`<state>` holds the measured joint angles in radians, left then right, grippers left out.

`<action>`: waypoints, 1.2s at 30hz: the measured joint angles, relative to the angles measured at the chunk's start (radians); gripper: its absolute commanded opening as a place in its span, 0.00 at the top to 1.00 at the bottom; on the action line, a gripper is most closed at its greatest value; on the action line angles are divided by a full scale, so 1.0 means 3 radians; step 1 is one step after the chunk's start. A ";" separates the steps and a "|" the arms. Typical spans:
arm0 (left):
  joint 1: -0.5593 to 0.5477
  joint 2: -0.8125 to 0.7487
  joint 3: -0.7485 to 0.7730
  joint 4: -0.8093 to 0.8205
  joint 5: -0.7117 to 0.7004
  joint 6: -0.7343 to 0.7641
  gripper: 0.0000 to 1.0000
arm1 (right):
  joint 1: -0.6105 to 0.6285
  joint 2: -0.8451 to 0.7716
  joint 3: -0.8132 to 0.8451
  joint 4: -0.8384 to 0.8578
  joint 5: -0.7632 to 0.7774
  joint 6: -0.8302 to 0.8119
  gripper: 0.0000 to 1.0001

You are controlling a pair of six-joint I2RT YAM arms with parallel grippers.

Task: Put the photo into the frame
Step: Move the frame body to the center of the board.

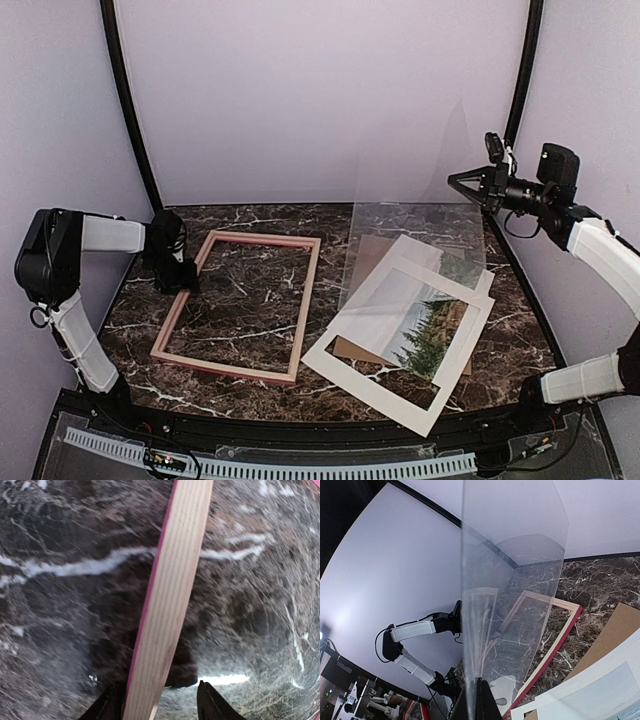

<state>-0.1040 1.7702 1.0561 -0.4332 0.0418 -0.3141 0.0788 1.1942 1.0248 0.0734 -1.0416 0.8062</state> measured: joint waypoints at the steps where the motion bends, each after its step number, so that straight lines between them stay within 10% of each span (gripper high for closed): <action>1: -0.0067 -0.0047 -0.0065 0.0020 -0.0003 -0.0025 0.47 | 0.0000 0.0000 0.0000 -0.0006 0.0010 0.0000 1.00; 25: -0.1483 -0.0647 -0.0828 0.0467 0.0177 -0.0875 0.51 | 0.0295 0.0233 0.0042 -0.0427 0.0486 -0.0148 1.00; 36: -0.1562 -0.0899 -0.0841 0.0412 -0.0127 -0.0941 0.48 | 0.0441 0.0366 0.0144 -0.0478 0.0749 -0.0130 1.00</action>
<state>-0.5724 1.5005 0.8040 -0.3096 0.0036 -0.5964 0.2111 1.3041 1.0679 -0.0700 -0.8169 0.7673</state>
